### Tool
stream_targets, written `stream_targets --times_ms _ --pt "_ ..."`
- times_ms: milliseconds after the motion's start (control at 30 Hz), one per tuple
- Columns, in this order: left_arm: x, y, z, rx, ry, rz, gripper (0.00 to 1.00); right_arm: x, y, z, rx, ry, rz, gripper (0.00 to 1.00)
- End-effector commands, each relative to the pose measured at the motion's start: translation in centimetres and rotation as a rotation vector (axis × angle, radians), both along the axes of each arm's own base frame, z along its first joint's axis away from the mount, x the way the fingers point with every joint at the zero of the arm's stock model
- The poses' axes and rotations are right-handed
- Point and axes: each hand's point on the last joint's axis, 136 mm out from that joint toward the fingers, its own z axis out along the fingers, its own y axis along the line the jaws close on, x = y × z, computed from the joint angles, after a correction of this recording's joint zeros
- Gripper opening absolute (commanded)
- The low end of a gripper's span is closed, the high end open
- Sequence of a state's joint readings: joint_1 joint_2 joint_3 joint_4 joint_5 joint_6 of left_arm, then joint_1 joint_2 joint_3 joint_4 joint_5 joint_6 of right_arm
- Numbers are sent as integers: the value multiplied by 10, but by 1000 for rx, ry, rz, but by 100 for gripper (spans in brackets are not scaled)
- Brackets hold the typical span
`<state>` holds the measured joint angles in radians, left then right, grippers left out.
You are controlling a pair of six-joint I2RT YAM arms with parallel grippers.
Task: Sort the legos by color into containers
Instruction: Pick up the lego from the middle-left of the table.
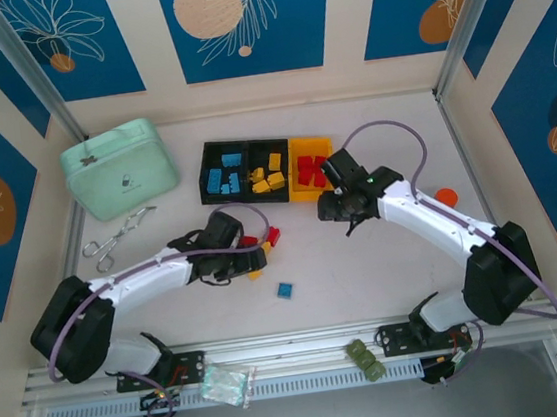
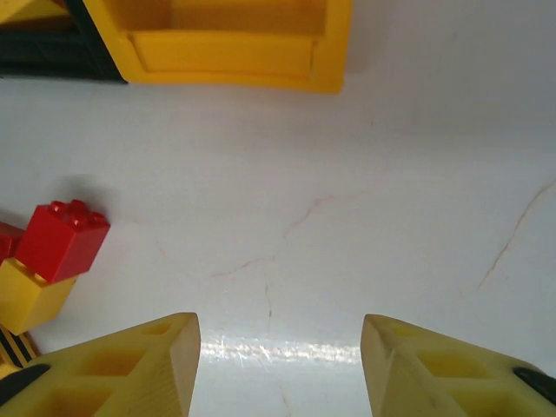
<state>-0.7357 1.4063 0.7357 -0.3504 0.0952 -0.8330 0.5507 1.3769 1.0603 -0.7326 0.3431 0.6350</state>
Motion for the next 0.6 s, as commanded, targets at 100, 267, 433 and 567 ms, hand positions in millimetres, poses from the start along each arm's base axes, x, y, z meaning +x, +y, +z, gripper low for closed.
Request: stream_targets --times_ms 100,267,433,567 --pt "6 9 -7 169 -12 17 76 -10 1 1 87 -4 -49 52" --pt "10 12 -17 240 -13 13 73 -8 2 1 105 -3 -57 52" --pt "3 20 -25 274 9 5 61 -6 5 -1 109 5 -58 52" --pt "-2 27 -22 274 0 5 47 -5 7 0 117 6 -56 52"
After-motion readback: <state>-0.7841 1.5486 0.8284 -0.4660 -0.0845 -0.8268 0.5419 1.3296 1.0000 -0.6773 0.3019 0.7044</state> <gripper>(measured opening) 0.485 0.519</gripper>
